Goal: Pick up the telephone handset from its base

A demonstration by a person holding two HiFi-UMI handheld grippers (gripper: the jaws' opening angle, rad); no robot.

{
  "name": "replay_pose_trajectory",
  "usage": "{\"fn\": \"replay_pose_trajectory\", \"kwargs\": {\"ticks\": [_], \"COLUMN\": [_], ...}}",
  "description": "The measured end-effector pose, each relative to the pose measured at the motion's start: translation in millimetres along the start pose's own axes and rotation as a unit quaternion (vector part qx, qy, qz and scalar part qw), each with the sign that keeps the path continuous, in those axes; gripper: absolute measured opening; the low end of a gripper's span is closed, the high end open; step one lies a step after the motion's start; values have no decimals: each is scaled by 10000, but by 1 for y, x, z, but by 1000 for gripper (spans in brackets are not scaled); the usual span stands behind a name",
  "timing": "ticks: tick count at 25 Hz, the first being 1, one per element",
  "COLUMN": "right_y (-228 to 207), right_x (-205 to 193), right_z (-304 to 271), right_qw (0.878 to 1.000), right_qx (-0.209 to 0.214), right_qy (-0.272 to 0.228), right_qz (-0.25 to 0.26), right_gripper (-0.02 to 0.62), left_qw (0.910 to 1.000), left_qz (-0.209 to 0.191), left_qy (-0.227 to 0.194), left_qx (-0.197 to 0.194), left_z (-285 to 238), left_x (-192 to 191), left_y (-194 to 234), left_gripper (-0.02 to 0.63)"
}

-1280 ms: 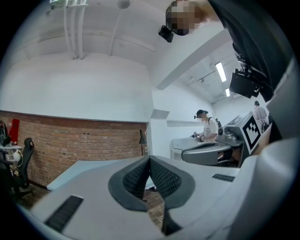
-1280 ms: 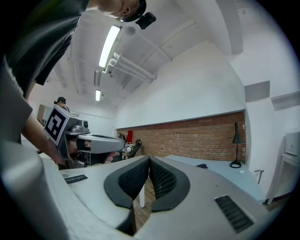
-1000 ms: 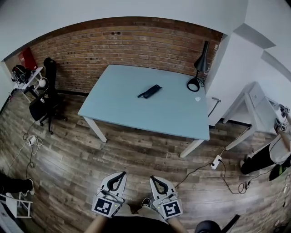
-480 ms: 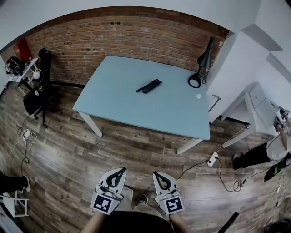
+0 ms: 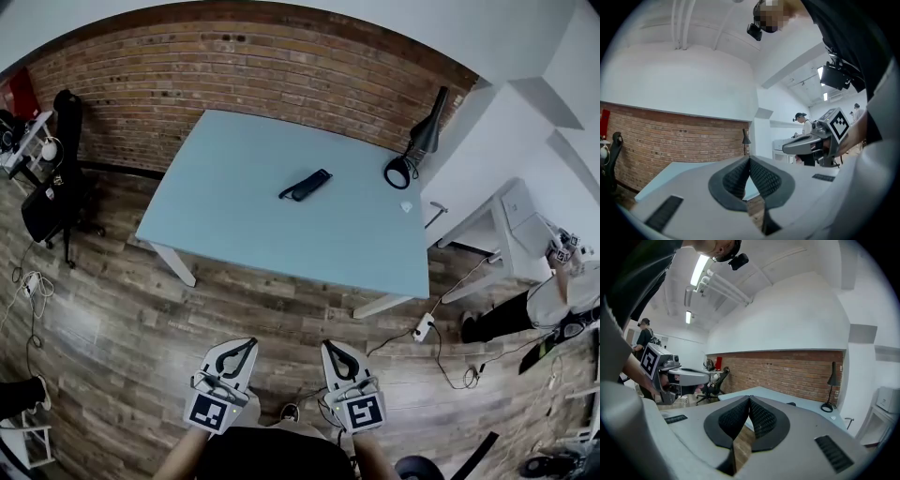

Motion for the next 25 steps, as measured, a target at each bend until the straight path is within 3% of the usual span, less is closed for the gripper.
{"fn": "replay_pose_trajectory", "kwargs": {"ticks": [9, 13, 19, 25], "right_y": [28, 42, 19, -27], "right_x": [21, 26, 30, 25], "right_z": [-76, -95, -110, -117], "right_qw": [9997, 9999, 9997, 9986], "right_qx": [-176, -60, 64, 302], "right_qy": [60, 14, -233, -409], "right_qz": [175, 154, 24, -166], "right_gripper": [23, 23, 23, 23], "left_qw": [9973, 9972, 9978, 9994], "left_qz": [-187, -193, -266, -253], "left_qy": [-500, -325, -197, -49], "left_qx": [-507, -653, -567, -212], "left_z": [-5, -12, -35, -71], "left_x": [-13, -22, -14, -9], "left_y": [73, 101, 104, 90], "left_gripper": [5, 5, 6, 6]}}
Point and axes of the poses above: the fingertips, and each gripper's own axes: z backward along the fingers, y to its left, x out of its top, the point moved 4 cm from there along z, backward along the fingers, and after that the axes turned 8 degrees about -z, right-handed, at the moved point
